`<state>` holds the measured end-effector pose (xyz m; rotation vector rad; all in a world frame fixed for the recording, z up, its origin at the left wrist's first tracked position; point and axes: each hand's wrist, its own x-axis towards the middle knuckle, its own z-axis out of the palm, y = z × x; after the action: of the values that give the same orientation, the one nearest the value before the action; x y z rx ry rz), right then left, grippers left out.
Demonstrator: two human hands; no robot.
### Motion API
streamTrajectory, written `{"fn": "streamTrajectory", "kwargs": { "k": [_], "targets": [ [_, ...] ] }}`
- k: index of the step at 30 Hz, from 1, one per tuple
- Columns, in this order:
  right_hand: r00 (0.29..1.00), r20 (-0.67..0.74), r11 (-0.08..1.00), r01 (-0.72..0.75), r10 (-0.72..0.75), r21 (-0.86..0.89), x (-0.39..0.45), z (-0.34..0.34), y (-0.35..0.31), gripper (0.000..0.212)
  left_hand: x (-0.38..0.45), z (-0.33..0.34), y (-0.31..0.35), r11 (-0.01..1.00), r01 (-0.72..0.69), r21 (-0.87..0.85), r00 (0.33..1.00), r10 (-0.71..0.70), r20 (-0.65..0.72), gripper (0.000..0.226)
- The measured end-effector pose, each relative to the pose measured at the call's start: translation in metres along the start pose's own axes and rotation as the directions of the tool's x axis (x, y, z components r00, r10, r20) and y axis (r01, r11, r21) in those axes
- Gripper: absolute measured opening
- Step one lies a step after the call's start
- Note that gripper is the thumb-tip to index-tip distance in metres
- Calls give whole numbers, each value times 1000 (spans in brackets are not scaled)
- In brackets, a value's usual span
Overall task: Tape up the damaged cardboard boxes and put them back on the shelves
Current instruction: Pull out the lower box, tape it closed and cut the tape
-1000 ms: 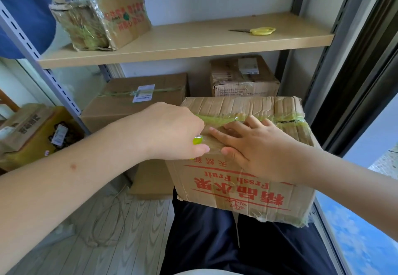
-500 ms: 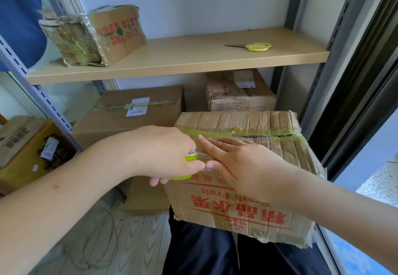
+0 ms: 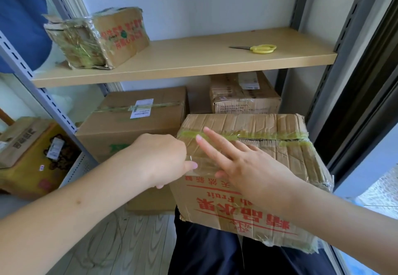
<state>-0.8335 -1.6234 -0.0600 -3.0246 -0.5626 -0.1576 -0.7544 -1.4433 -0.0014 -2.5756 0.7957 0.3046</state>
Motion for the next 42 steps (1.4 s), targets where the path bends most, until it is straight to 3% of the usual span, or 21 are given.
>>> {"fn": "streamTrajectory", "kwargs": {
  "k": [3,8,10,12,14,18,23,27,33,35,37,39,42],
  "targets": [
    [997,64,998,39,-43,54,0,5,7,81,-1,2,-9,999,-29,-33,999,28,-29,67],
    [998,63,995,-22,16,98,2,9,15,66,-20,16,-69,883,-367,-292,929,336,-153,49],
    [992,122,994,-39,26,105,4,6,12,65,-24,28,-79,882,-410,-231,903,358,-237,50],
    [988,150,993,-53,37,103,3,4,9,66,-22,37,-88,938,-346,-40,892,315,-324,61],
    [988,147,995,-56,44,80,-1,1,6,67,-17,43,-104,975,-218,35,915,216,-341,71],
    [984,168,998,-60,54,32,-5,-4,4,67,0,63,-119,982,-179,-60,932,149,-331,75],
    [980,191,996,-72,60,56,-4,-8,6,65,28,86,-115,969,-221,-107,906,163,-390,71],
    [977,209,999,-25,30,-24,1,-15,4,64,50,98,-113,951,-280,-133,863,189,-468,74],
    [972,53,936,234,-228,-264,52,-31,-10,70,67,102,-106,863,-340,-373,890,167,-423,71],
    [956,106,892,292,-272,-344,76,-21,-22,69,68,101,-103,835,-371,-407,886,187,-423,61],
    [957,161,921,279,-243,-271,91,-3,-30,67,68,102,-101,809,-388,-442,888,199,-415,47],
    [966,169,964,221,-196,-149,99,10,-31,63,66,104,-101,789,-360,-497,915,195,-354,48],
    [965,163,973,219,-206,-70,98,12,-27,59,58,109,-111,663,-325,-675,946,243,-217,32]
  ]
}}
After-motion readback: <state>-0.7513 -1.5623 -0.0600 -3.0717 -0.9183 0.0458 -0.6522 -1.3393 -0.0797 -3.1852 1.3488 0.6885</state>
